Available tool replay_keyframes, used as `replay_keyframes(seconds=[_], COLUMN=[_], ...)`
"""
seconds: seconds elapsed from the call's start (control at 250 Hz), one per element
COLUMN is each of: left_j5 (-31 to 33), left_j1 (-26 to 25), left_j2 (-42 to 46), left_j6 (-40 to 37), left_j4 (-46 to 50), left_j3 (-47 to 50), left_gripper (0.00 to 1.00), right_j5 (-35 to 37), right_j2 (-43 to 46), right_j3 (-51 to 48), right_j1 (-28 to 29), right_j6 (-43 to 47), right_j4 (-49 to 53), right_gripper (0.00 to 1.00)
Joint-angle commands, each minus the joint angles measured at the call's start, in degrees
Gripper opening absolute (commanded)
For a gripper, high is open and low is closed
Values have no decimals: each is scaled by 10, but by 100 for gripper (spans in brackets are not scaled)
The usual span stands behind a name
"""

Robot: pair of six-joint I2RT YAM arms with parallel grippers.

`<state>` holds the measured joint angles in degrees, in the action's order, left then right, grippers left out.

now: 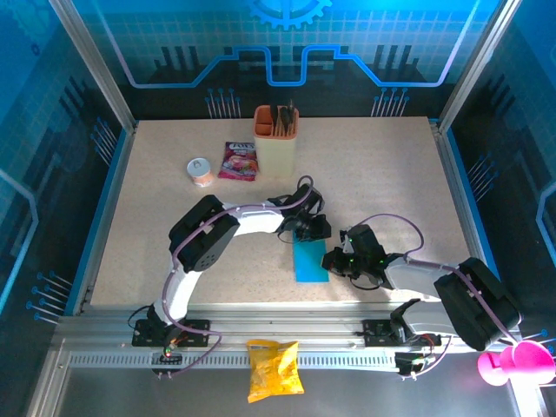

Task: Fold a paper plane with a square sheet of paper (pick it up from the middle)
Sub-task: Fold the paper at the center of the table.

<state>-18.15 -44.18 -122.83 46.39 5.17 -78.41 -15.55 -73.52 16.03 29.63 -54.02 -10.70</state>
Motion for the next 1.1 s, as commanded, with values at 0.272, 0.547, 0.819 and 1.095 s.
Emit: replay_keyframes(seconds=[0.272,0.547,0.819,1.095], left_j5=[57,67,97,99], left_j1=[47,76,114,141], left_j2=[-41,-82,-127,-57], left_j6=[-27,-50,-80,-129], left_j4=[96,146,214,233], left_j3=[-67,-138,-233,-237], left_gripper=[15,16,16,17], right_j5=[42,44,42,36], right_j2=[-42,-44,-45,-57], right_j3=[-17,-17,-22,-7], right_j1=[5,5,5,5], right_j6=[-4,-5,-9,-3], right_j4=[107,111,107,103], right_gripper=[0,0,0,0])
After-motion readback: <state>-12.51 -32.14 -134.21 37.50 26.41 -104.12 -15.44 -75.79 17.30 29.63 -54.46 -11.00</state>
